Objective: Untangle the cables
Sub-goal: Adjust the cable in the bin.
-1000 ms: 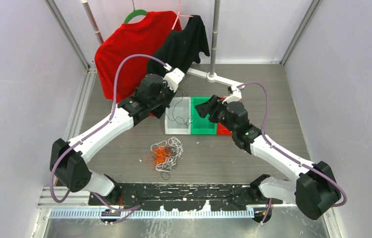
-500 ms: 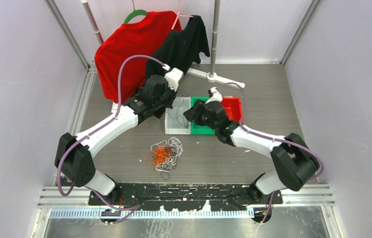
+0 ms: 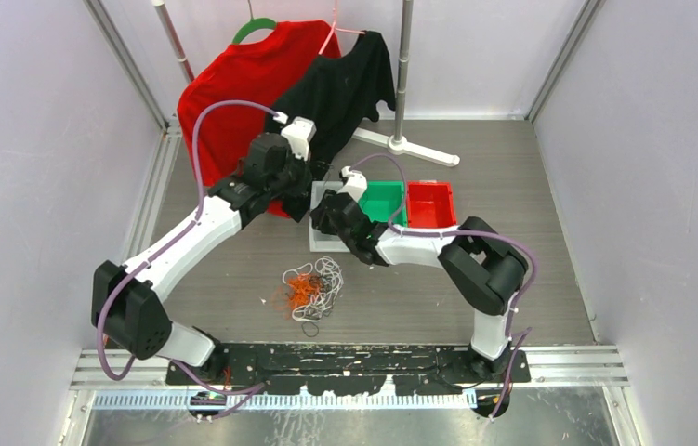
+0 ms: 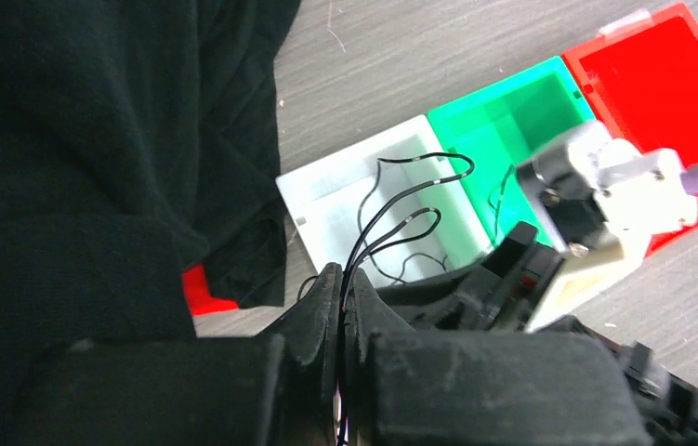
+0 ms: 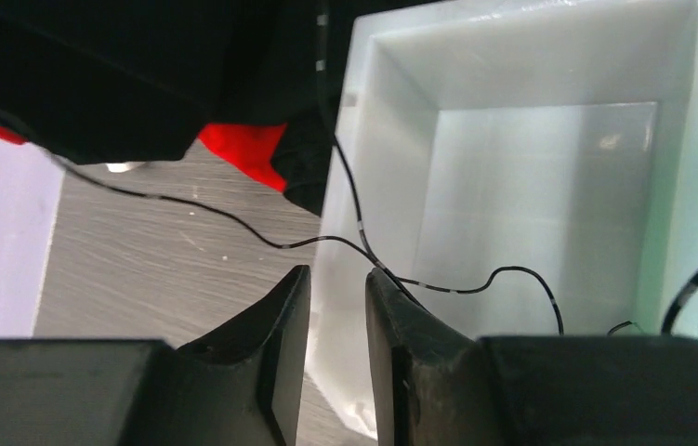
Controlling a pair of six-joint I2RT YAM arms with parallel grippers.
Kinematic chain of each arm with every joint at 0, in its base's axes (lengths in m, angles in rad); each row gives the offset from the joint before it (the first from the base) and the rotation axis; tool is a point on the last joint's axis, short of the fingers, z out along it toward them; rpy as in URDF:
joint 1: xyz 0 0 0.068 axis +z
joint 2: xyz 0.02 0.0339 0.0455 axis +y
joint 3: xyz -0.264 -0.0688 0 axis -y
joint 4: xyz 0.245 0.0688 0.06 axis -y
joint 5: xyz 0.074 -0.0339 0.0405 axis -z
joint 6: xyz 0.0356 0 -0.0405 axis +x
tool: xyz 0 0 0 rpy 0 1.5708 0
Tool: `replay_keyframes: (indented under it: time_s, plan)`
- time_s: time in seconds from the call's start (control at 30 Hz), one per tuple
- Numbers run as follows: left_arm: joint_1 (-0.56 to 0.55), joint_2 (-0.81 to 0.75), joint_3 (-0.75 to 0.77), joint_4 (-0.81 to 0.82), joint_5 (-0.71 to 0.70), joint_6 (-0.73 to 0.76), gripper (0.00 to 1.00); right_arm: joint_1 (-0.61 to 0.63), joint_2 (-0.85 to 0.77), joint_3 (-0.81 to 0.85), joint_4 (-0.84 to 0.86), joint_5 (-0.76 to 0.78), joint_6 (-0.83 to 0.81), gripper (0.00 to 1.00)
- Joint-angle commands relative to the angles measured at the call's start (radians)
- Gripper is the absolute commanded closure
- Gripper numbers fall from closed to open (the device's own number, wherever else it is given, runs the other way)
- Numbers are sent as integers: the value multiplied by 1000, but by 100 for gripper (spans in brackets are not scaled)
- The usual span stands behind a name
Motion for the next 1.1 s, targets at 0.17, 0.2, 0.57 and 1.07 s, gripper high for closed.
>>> replay_keyframes:
  time_s: [0.17, 0.2, 0.57, 1.07]
  plan:
    - [2, 48, 64, -14, 76, -68, 100, 2, 3, 12, 110, 27, 17, 69]
    - [2, 54, 66, -11, 79, -77, 100, 0, -14, -5, 117, 17, 15, 70]
    - [-23, 145, 81, -1, 65, -100, 100, -89, -529, -321, 12, -52, -10, 58]
    - [-88, 406, 184, -14, -21, -109, 98, -246, -734, -419, -68, -21, -2, 54]
